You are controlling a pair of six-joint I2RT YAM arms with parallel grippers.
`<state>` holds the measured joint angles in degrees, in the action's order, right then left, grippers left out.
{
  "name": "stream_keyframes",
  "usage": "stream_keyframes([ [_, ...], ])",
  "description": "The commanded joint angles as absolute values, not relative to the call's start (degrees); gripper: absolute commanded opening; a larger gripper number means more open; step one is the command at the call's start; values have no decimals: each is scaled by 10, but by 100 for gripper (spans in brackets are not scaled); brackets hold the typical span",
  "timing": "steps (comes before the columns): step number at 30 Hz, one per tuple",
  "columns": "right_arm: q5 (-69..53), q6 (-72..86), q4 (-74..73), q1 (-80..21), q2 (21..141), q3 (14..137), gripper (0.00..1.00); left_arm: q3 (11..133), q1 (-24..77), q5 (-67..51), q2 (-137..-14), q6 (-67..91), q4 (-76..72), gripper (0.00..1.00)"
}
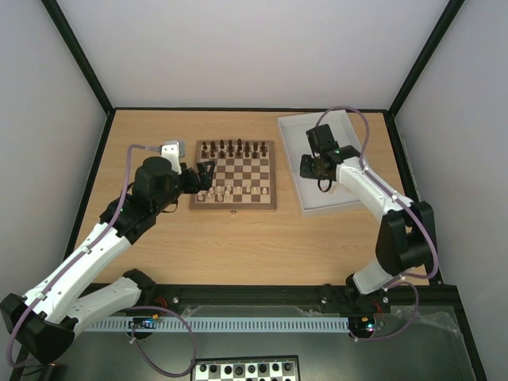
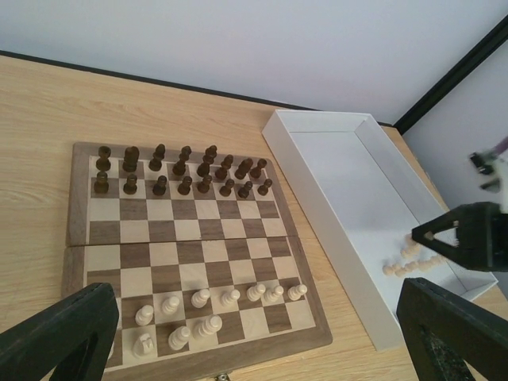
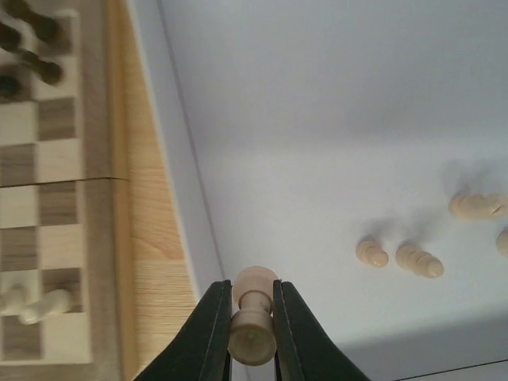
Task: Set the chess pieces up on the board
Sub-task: Pick up the chess piece from the storage box, then place the chess piece on the chessboard.
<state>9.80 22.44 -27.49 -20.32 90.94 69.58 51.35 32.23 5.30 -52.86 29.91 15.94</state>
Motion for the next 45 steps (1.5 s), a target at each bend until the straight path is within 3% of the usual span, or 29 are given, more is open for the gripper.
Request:
stream_keyframes([
  [1,80,211,-336,-233,878,723,7,523,324,69,-521,296,166,99],
  [20,88,217,-355,-408,965,744,6,520,324,88,-503,305,181,99],
  [45,100,214,-330,-424,1093,806,6,512,325,91,-501,305,180,99],
])
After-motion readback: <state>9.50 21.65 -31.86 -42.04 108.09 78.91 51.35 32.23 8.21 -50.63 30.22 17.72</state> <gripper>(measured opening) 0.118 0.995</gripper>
